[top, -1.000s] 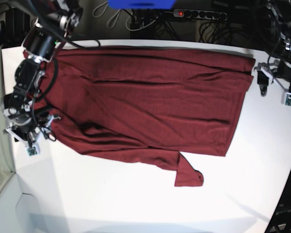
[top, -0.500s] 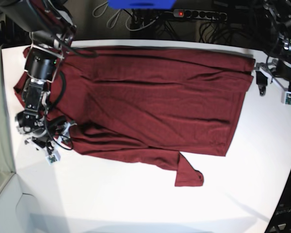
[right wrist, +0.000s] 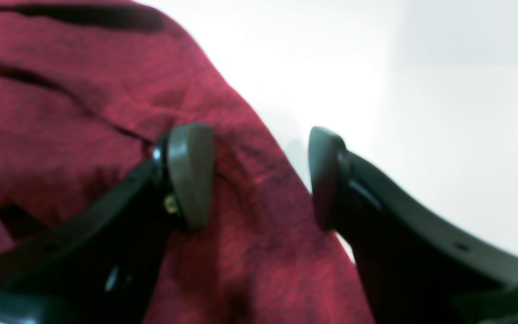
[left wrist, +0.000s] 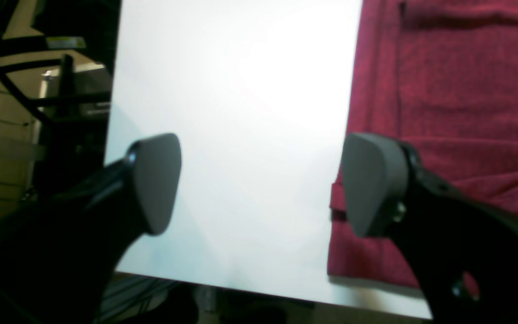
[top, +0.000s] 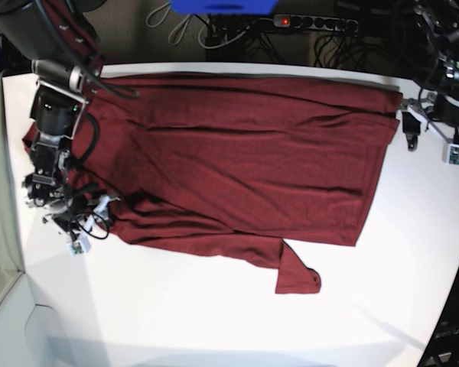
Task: Layout the t-shirt on the table in an organized manner, then fold the t-shirt properly
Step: 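Move the right gripper along the shirt side toward the hem, then reach the left gripper across the shirt and grasp the hem corner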
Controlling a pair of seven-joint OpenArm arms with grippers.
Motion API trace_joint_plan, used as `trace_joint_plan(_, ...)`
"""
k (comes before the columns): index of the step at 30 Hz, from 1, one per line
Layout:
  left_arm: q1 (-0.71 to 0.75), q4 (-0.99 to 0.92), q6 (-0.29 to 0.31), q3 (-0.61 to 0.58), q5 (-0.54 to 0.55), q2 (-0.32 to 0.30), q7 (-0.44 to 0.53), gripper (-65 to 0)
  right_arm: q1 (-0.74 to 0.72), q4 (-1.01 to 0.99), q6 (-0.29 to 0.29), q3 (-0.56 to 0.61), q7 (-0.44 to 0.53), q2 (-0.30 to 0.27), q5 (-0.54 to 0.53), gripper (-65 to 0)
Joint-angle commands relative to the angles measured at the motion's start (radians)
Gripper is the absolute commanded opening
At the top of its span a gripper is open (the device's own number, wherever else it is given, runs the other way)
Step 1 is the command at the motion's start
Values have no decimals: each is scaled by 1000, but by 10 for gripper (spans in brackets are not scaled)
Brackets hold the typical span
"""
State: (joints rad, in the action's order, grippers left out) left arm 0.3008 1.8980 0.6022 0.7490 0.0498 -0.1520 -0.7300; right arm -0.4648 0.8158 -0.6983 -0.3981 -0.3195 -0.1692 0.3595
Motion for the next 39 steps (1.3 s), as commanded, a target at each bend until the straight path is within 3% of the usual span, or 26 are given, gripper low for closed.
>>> trace_joint_plan(1, -5, 15, -6, 5, 5, -14, 20, -112, -5, 3, 0, 3, -28, -3, 22, -343)
trace_joint_plan(3, -5, 15, -6, 5, 5, -14, 20, -112, -1, 6, 0, 3, -28, -2, 22, -424)
trace_joint_plan(7, -7, 15, -6, 5, 5, -14, 20, -112, -5, 10, 0, 5, -28, 0, 22, -650)
trace_joint_plan(11, -7, 15, -6, 5, 5, -14, 20, -112, -24, 23, 0, 1, -28, -5, 22, -650)
trace_joint_plan(14, -8, 15, -6, 5, 5, -14, 20, -112, -9, 156, 0, 0, -36, 1, 20, -650)
trace_joint_plan(18, -15, 13, -6, 5, 5, -14, 20, -112, 74, 385, 0, 1, -39, 38, 19, -650)
trace_joint_plan(29, -28, 13, -6, 5, 6, -16, 20, -112, 320, 888, 0, 6, -160, 175, 19, -650)
trace_joint_plan(39, -61, 13, -6, 5, 6, -18, 20, -111, 570, 1043, 0, 43, -158, 225, 19, -650)
